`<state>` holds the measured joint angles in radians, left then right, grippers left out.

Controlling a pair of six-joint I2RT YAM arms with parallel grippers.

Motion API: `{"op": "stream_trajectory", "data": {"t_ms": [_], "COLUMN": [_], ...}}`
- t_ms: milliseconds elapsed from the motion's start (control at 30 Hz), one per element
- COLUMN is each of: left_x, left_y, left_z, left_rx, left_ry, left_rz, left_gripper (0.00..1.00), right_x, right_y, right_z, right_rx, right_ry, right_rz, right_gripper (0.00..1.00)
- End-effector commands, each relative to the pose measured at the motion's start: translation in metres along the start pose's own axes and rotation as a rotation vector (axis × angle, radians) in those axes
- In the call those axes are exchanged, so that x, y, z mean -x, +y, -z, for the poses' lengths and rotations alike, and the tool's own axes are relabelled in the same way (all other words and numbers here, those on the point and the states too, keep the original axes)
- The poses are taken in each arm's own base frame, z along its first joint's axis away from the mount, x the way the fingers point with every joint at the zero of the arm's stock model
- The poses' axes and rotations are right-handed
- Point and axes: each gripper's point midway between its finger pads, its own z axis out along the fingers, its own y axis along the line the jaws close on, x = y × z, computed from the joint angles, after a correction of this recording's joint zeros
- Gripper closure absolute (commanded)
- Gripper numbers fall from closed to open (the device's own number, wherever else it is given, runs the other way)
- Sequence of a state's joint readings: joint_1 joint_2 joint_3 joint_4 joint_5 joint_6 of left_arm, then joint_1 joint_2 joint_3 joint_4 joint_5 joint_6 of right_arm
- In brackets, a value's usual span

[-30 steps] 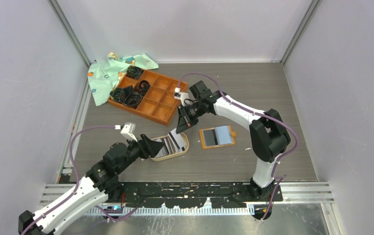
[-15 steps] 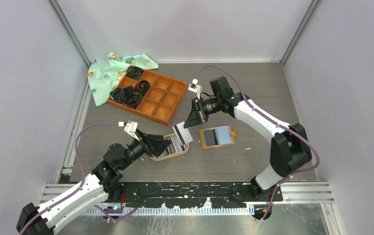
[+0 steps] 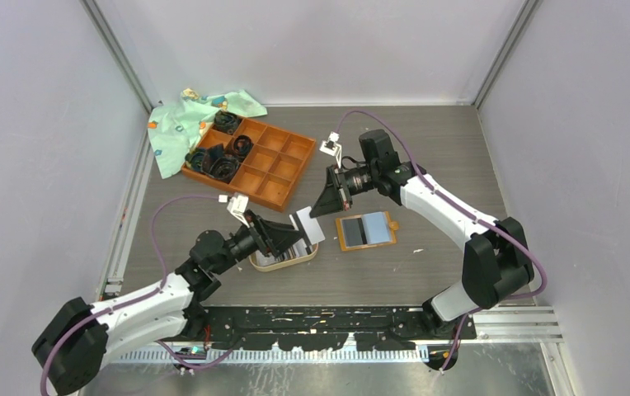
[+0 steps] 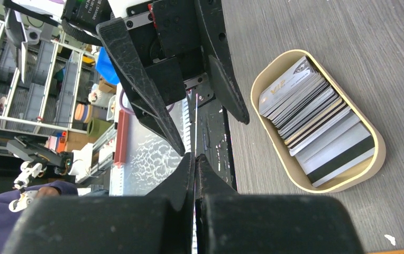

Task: Put the credit cards into the card holder
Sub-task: Pick up the credit card from the storage box.

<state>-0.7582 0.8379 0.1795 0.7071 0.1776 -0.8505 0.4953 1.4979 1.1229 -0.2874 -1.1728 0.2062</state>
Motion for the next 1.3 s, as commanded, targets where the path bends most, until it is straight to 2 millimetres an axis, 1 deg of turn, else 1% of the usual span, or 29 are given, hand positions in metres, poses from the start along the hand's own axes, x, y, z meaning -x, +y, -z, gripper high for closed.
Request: {"op": "stream_trajectory", "data": {"t_ms": [0, 200, 233, 267, 367, 400, 433, 467, 533, 600, 667, 733, 833, 967, 1033, 1100, 1133, 1167, 1267], "left_x": [0.034, 0.031, 0.031, 0.031, 0.031, 0.031, 0.031, 0.031, 0.032, 0.033, 0.035, 0.037, 0.039, 0.039, 0.039, 0.039, 0.039, 0.039, 0.037], "left_y": [-0.053, -0.063, -0.064, -0.064, -0.065, -0.065, -0.064, -0.063, -0.060, -0.060, -0.060, -0.061, -0.065, -0.065, -0.065, -0.065, -0.066, -0.065, -0.064], "left_z": [-0.012, -0.020, -0.021, -0.021, -0.020, -0.019, -0.019, -0.018, -0.016, -0.014, -0.013, -0.012, -0.011, -0.012, -0.012, -0.012, -0.012, -0.011, -0.009], "left_rx": [-0.208, -0.260, -0.265, -0.270, -0.279, -0.280, -0.278, -0.275, -0.262, -0.254, -0.252, -0.257, -0.270, -0.276, -0.279, -0.284, -0.285, -0.283, -0.278], "left_ry": [-0.089, -0.046, -0.042, -0.038, -0.029, -0.028, -0.027, -0.030, -0.037, -0.048, -0.060, -0.068, -0.075, -0.076, -0.078, -0.078, -0.078, -0.076, -0.054], "left_rz": [-0.017, -0.030, -0.032, -0.033, -0.038, -0.040, -0.042, -0.044, -0.043, -0.042, -0.039, -0.038, -0.037, -0.034, -0.033, -0.034, -0.035, -0.037, -0.046], "left_gripper": [0.43, 0.62, 0.66, 0.75, 0.96, 1.00, 1.00, 1.00, 1.00, 1.00, 1.00, 1.00, 1.00, 1.00, 1.00, 1.00, 1.00, 0.95, 0.78], "right_x": [0.010, 0.008, 0.008, 0.008, 0.006, 0.006, 0.006, 0.006, 0.004, -0.002, -0.006, -0.011, -0.019, -0.029, -0.035, -0.037, -0.037, -0.038, -0.041], "right_y": [0.020, 0.020, 0.021, 0.021, 0.021, 0.020, 0.019, 0.019, 0.017, 0.015, 0.013, 0.012, 0.013, 0.021, 0.024, 0.026, 0.026, 0.027, 0.028], "right_z": [0.005, 0.004, 0.004, 0.004, 0.004, 0.004, 0.004, 0.004, 0.004, 0.006, 0.007, 0.005, 0.001, -0.005, -0.008, -0.009, -0.008, -0.007, -0.005], "right_rx": [0.057, 0.070, 0.074, 0.077, 0.081, 0.080, 0.078, 0.074, 0.059, 0.040, 0.026, 0.024, 0.032, 0.066, 0.079, 0.086, 0.087, 0.088, 0.083], "right_ry": [-0.025, -0.018, -0.017, -0.016, -0.014, -0.014, -0.014, -0.015, -0.012, 0.003, 0.010, 0.017, 0.037, 0.073, 0.094, 0.106, 0.113, 0.121, 0.137], "right_rz": [0.076, 0.068, 0.070, 0.070, 0.069, 0.071, 0.074, 0.078, 0.104, 0.128, 0.153, 0.170, 0.201, 0.243, 0.264, 0.284, 0.291, 0.302, 0.318], "right_gripper": [0.99, 0.99, 0.99, 0.99, 0.99, 0.99, 0.98, 0.94, 0.81, 0.71, 0.67, 0.65, 0.64, 0.68, 0.77, 0.90, 0.95, 0.98, 0.99]}}
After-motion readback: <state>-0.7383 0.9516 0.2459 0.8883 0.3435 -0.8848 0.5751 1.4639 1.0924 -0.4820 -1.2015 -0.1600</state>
